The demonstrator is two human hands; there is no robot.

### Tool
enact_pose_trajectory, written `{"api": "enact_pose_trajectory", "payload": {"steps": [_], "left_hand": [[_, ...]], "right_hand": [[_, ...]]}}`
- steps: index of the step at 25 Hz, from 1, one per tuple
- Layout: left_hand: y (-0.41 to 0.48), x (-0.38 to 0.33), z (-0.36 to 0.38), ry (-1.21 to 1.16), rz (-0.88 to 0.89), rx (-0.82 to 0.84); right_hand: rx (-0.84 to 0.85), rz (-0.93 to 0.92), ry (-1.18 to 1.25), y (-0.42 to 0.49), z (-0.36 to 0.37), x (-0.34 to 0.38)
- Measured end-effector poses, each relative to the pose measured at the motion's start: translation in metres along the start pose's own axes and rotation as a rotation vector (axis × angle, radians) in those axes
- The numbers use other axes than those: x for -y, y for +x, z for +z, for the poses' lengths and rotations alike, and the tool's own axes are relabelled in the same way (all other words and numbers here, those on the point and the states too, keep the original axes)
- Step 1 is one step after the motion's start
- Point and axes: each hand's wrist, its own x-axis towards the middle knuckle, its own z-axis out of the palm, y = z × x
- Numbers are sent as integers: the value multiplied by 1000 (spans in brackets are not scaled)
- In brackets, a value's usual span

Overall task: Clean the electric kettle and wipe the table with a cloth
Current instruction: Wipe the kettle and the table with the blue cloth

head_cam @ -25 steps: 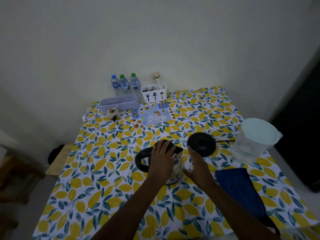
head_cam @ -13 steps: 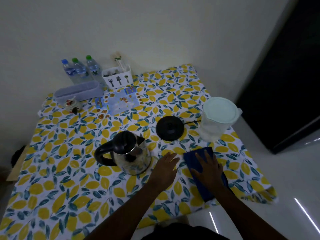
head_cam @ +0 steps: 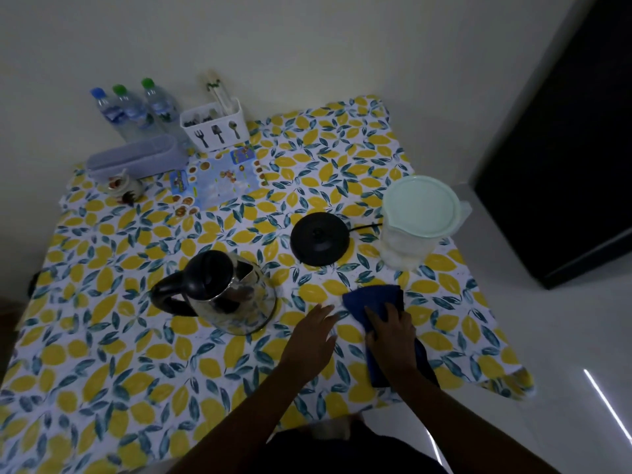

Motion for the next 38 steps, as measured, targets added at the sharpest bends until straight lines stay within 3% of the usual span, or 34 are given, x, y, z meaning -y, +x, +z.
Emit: {"api": "enact_pose_trajectory", "payload": {"steps": [5,13,17,19,21,23,25,27,30,33,38], "left_hand": [[-6,0,-28,-9,36,-200],[-36,36,-133,12,33,-588],[-67,86,-175,-21,-204,-821],[-81,111,-187,-63,-321,-749],[-88,125,-195,-173,-315,-619],[-90,133,-199,-238,-294,-556],[-90,137,-203,-272,-330,-537],[-88,142,-205,-284,-351,-526],[-86,146,-205,-295,-327,-527],[-84,148,-207,-324,-314,-527],[-75,134,-218,-284,-305,-322]], "right_hand": [[19,-5,214,15,-10,-10],[-313,-277,772,25,-77,113],[-298,-453,929,42,-120,192],[-260,-525,877,46,-130,233],[-176,-572,683,51,-128,270],[-72,-555,410,55,-123,295],[-19,-492,297,58,-122,305],[-75,-430,276,52,-117,306],[-326,-482,140,23,-95,298],[-395,-507,134,15,-88,296],[-153,-366,299,55,-114,312]]}}
